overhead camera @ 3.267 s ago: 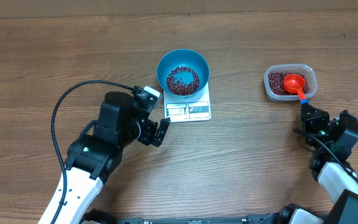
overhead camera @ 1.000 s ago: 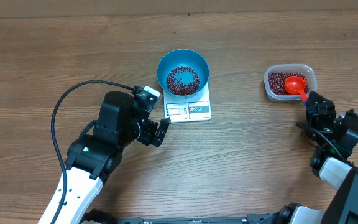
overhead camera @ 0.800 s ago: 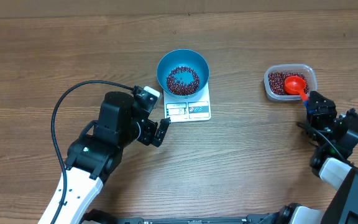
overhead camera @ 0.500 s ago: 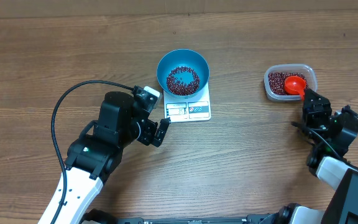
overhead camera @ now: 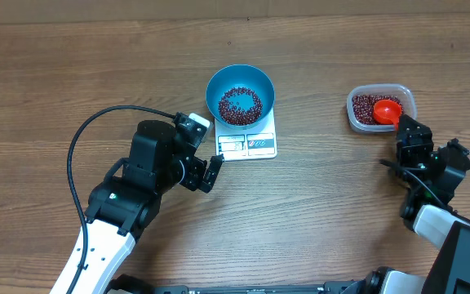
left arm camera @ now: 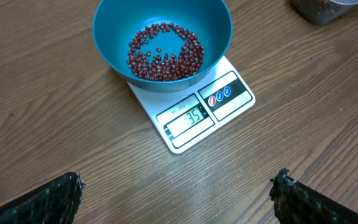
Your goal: Scoop item into bowl and weigh 150g on scale
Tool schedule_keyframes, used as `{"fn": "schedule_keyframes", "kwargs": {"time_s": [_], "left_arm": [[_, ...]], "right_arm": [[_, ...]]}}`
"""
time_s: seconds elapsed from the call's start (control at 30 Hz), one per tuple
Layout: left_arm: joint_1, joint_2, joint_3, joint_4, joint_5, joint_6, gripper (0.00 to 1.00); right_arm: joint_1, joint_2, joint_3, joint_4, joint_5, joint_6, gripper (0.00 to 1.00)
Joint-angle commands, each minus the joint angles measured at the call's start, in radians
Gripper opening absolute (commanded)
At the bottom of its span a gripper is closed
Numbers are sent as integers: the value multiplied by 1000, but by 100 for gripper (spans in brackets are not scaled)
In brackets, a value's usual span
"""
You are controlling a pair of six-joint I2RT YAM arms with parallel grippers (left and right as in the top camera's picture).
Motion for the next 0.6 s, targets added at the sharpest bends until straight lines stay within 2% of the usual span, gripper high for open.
{"fn": "schedule_keyframes", "kwargs": {"time_s": [0.0,0.33,0.57], "left_arm": [[4,-17,-3,0,14,19,99],[4,-17,-3,0,14,19,99],[4,-17,-3,0,14,19,100]], "right_arm": [[14,5,-1,3,22,2,86],[14,50,5,-3,-26,1,90],[14,76,21,104,-63,2,78]]}}
